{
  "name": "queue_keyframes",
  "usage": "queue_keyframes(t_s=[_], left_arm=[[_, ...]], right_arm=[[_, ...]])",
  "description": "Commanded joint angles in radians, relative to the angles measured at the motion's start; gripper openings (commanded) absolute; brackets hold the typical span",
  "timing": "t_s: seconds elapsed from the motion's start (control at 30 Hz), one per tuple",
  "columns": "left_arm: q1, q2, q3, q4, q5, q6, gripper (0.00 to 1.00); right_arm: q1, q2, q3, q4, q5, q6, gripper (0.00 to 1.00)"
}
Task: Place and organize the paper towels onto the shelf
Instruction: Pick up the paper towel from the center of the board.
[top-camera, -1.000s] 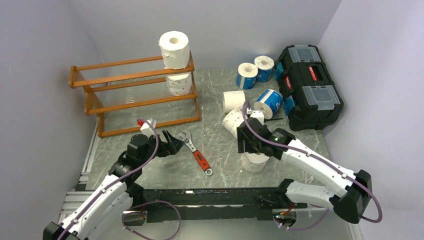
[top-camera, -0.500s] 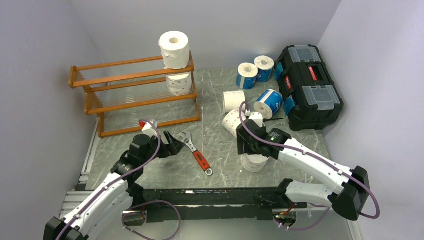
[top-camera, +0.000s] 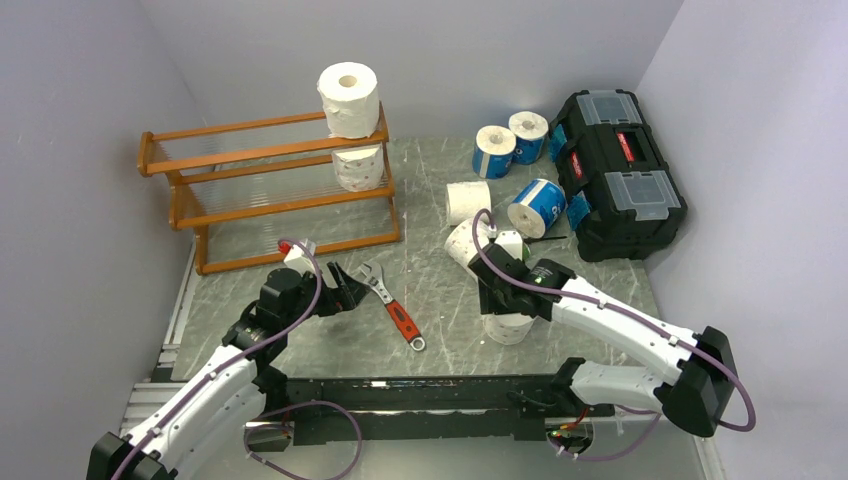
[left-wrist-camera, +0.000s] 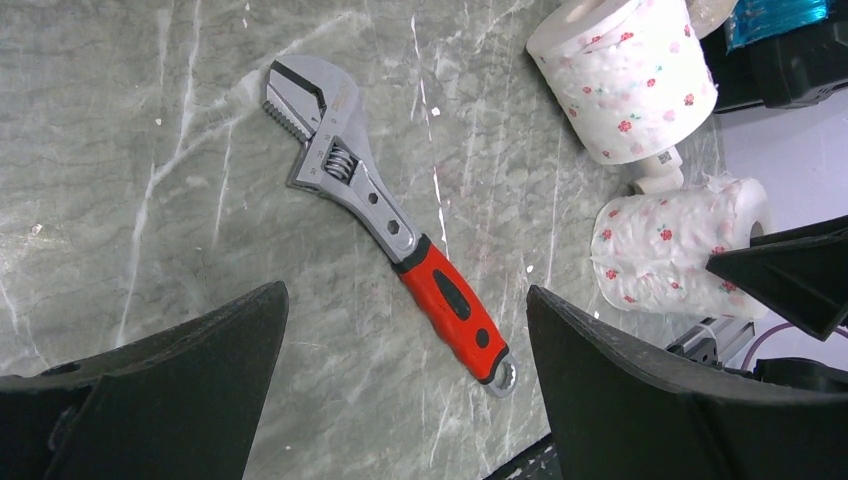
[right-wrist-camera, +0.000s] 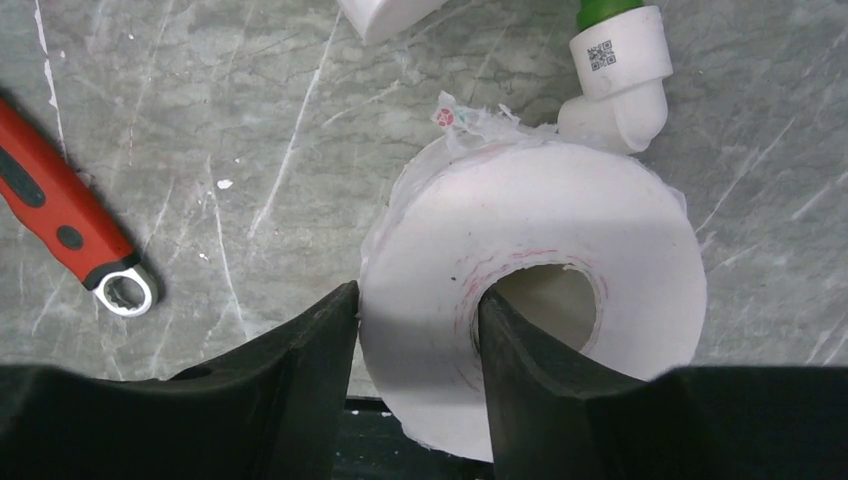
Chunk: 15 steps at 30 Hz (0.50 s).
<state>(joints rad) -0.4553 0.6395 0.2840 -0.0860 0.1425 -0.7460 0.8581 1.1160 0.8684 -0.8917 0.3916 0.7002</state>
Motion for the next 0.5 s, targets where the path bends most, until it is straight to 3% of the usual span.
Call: queue_keyframes(t_s=[0.0, 0.23, 0.47], left_arm=[[-0.002, 0.0, 0.02, 0.032, 0.009, -0.008, 0.95], [-0.004, -0.014, 0.032, 0.007, 0.003, -0.006, 0.95], [-0.003, -0.038, 0.044, -0.024, -0.013, -0.001, 0.95]], right_arm=[[0.013, 0.008, 0.002, -0.017, 0.004, 0.018, 0.47], [0.025, 0.005, 0.026, -0.047, 0.018, 0.016, 0.36], [0.072, -0.032, 0.183, -0.18, 0.052, 0.003, 0.32]])
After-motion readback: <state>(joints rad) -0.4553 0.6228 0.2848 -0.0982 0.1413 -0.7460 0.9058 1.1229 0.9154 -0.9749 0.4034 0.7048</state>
